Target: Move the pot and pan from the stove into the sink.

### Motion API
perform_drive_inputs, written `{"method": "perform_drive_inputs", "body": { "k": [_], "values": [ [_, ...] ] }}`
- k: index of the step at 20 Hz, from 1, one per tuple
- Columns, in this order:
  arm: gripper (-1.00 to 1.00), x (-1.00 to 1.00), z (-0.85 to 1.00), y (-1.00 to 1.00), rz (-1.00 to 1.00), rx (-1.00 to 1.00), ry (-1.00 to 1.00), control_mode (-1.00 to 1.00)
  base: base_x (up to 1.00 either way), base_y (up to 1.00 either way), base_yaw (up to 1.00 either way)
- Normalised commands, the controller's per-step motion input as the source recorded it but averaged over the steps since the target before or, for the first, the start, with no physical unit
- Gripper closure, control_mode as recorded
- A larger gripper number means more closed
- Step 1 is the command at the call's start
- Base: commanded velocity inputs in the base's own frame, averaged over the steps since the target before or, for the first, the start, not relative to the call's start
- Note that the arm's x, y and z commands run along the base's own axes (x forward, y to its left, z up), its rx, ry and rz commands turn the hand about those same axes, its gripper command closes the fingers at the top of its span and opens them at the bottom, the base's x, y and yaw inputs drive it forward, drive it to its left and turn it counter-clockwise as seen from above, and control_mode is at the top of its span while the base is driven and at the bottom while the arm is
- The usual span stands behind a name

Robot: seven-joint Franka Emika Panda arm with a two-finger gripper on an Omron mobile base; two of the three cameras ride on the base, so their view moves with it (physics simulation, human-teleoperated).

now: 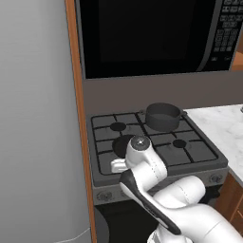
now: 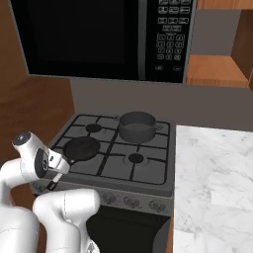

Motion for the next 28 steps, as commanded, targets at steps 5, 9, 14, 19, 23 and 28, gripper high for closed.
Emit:
{"method": "perform_drive_inputs", "body": {
  "k": [5,9,14,19,23,28],
  "values": [
    [-1.00,-0.03,-0.31,-0.52,0.03,0.02,-0.06,-1.00,0.00,0.00,0.00],
    [-1.00,-0.03,-0.43,-0.35,0.05,0.03,-0.04,-1.00,0.00,0.00,0.00],
    [-1.00,-0.01,-0.34,-0.18,0.04,0.05,-0.03,-1.00,0.00,0.00,0.00],
    [-1.00,0.04,-0.10,0.00,0.00,0.00,0.00,-1.00,0.00,0.00,0.00],
    [-1.00,0.03,-0.56,-0.09,0.01,0.00,-0.06,-1.00,0.00,0.00,0.00],
    [-1.00,0.12,-0.54,-0.13,0.02,0.00,-0.11,-1.00,0.00,0.00,0.00]
  ]
}}
